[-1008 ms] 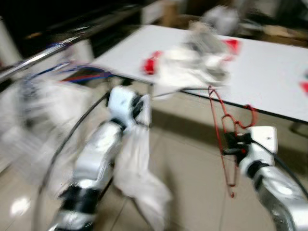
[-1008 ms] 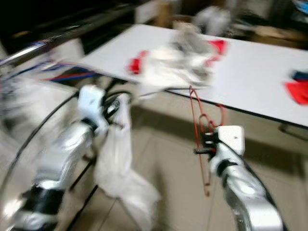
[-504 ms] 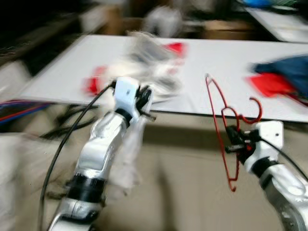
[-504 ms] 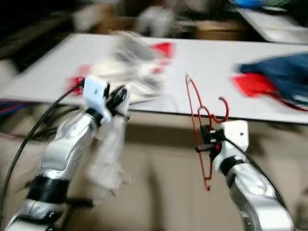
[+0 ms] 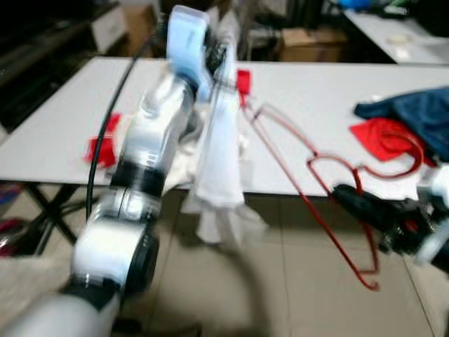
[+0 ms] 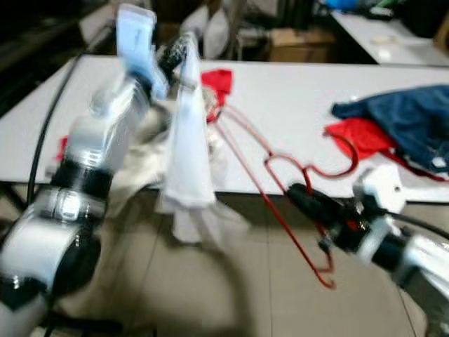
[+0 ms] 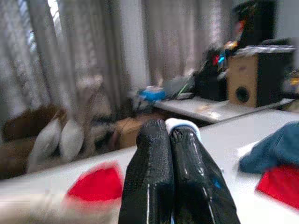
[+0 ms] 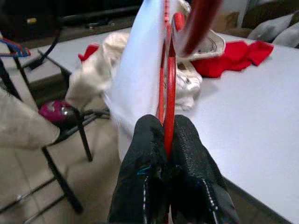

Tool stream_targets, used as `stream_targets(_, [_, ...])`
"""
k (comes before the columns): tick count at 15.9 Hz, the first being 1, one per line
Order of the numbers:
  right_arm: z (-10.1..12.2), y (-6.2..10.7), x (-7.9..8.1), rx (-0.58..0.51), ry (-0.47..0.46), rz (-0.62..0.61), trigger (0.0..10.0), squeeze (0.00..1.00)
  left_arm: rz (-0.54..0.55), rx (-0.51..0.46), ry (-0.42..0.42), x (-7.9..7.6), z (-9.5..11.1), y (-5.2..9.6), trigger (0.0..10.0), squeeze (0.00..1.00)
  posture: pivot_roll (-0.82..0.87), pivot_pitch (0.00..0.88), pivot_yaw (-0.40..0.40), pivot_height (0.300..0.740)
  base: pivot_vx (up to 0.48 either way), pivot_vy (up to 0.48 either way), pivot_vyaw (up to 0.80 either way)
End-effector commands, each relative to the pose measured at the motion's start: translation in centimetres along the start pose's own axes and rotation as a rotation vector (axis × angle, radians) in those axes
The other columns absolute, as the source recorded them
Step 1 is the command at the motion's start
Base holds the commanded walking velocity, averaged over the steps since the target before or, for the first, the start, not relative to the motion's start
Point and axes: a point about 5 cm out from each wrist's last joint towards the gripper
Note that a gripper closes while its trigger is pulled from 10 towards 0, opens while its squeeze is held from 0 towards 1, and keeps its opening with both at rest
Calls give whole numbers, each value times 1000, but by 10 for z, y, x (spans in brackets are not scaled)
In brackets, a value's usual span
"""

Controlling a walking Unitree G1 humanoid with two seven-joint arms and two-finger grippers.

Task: Hang hanger

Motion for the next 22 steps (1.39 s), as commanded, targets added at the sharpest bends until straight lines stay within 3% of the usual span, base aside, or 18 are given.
stream_targets(1, [3, 4, 4, 8, 3, 51, 10000, 0, -6, -76, -23, 3, 23, -9, 10000, 0, -22, 0, 44, 740, 412, 0, 0])
stream_targets(6, [15, 4, 25, -45, -87, 282, 10000, 0, -35, -178, -22, 12, 70, -25, 10000, 0, -13, 0, 42, 740, 411, 0, 0])
stream_targets(8, [0, -7, 30, 48, -71, 328, 10000, 0, -83, -235, 9, 7, 89, -29, 10000, 0, -8, 0, 41, 740, 407, 0, 0])
stream_targets(10, [-15, -20, 25, 140, -25, 303, 10000, 0, -127, -288, 44, 3, 104, -31, 10000, 0, -2, 0, 37, 740, 405, 0, 0])
stream_targets(11, [-23, -29, 17, 223, 22, 288, 10000, 0, -150, -342, 66, 4, 120, -30, 10000, 0, 4, 0, 30, 740, 409, 0, 0])
stream_targets(13, [-25, -33, 7, 270, 63, 284, 10000, 0, -170, -408, 104, 8, 142, -26, 10000, 0, 13, 0, 19, 740, 405, 0, 0])
stream_targets(14, [-25, -42, -10, 300, 126, 226, 10000, 0, -198, -464, 132, 10, 161, -22, 10000, 0, 15, 0, 17, 740, 409, 0, 0])
stream_targets(17, [-13, -60, -51, 304, 264, 32, 10000, 0, -215, -519, 140, 14, 180, -17, 10000, 0, 20, 0, 15, 740, 409, 0, 0])
stream_targets(18, [12, -70, -79, 227, 315, -129, 10000, 0, -216, -535, 136, 17, 186, -14, 10000, 0, 22, 0, 13, 740, 409, 0, 0])
stream_targets(20, [52, -75, -104, 112, 378, -244, 10000, 0, -219, -546, 128, 20, 191, -11, 10000, 0, 29, 0, 5, 740, 407, 0, 0])
stream_targets(21, [74, -76, -113, 46, 398, -273, 10000, 0, -216, -547, 124, 21, 192, -10, 10000, 0, 35, 0, -3, 740, 405, 0, 0])
stream_targets(22, [82, -76, -115, 21, 402, -282, 10000, 0, -215, -546, 123, 22, 192, -9, 10000, 0, 35, 0, -3, 740, 405, 0, 0])
Point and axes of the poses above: a point about 5 cm out from each wrist's last joint towards the gripper, its own y axis pointing back from the gripper into the wrist, its own z axis along the axis of the wrist's last joint, x = y × z, and after that the axes turned 4 degrees about y, right-handed
